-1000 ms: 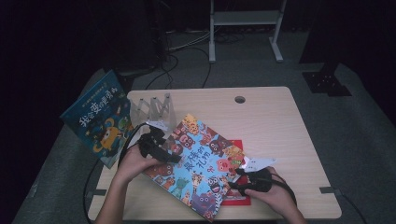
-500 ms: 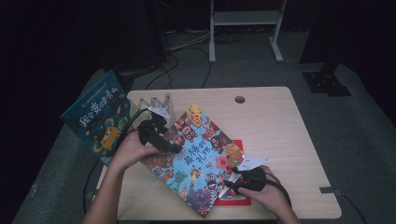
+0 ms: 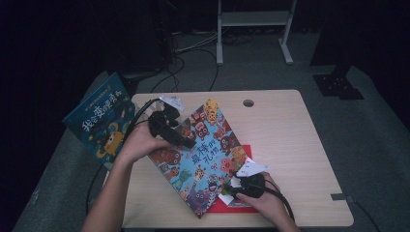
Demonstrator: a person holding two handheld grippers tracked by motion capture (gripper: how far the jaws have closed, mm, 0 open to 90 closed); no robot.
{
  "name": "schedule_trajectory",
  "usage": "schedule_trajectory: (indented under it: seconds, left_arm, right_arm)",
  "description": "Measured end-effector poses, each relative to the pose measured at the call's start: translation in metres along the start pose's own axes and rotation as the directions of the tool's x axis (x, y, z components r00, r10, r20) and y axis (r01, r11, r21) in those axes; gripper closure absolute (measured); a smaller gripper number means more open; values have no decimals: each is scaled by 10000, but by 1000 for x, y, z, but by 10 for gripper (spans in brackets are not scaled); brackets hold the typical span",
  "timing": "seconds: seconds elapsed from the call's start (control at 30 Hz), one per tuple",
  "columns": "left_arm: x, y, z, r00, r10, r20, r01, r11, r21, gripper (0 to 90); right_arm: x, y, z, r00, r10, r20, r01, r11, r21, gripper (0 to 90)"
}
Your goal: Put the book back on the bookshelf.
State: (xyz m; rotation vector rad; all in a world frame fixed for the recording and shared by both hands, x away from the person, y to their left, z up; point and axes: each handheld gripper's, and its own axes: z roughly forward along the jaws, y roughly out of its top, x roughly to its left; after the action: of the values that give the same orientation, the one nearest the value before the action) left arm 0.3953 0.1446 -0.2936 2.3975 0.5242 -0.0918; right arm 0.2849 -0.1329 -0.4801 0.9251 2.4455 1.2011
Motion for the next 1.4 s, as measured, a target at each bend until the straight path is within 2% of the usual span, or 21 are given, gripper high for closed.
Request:
schedule_trajectory:
  seconds: [0.07,0.17,0.37,0.67,0.8,0.97,1.13,1.2,1.27,1.4]
  left_arm:
    - [1,4,-1,9999,-70,-107,71,9999,128,370]
    - [4,10,-2,9997,-228,-113,231,9993,277,457]
    - [7,19,-1,9970,-571,-517,603,9962,628,579]
    - [11,27,-3,9934,-1139,-106,1144,9886,979,659]
    - [8,33,-4,9947,-1028,-51,1027,9886,1104,674]
    - [3,46,-8,9969,-720,307,670,9879,1402,723]
    - [-3,57,-11,9983,-569,104,543,9838,1711,751]
    - [-4,60,-12,9985,-541,-42,540,9809,1869,755]
    - [-6,63,-13,9991,-423,-9,416,9796,1966,764]
    - [-10,67,-13,9992,-408,-39,407,9761,2133,781]
  right_arm:
    - [1,1,2,10000,45,82,-45,10000,-73,412]
    - [2,1,2,9999,75,122,-74,9999,-80,410]
    - [3,1,2,9999,87,142,-85,9999,-104,411]
    - [4,1,4,9997,84,241,-80,9999,-134,409]
    - [1,0,3,10000,-31,92,32,9999,-163,419]
    - [-8,-2,0,9998,91,161,-89,9998,-156,419]
    - [-20,-8,-9,9995,137,298,-128,9994,-324,418]
    - [-26,-10,-15,9978,248,612,-218,9985,-497,416]
    - [-34,-12,-21,9953,456,854,-395,9967,-713,413]
    - [-52,-17,-31,9869,533,1521,-405,9954,-864,410]
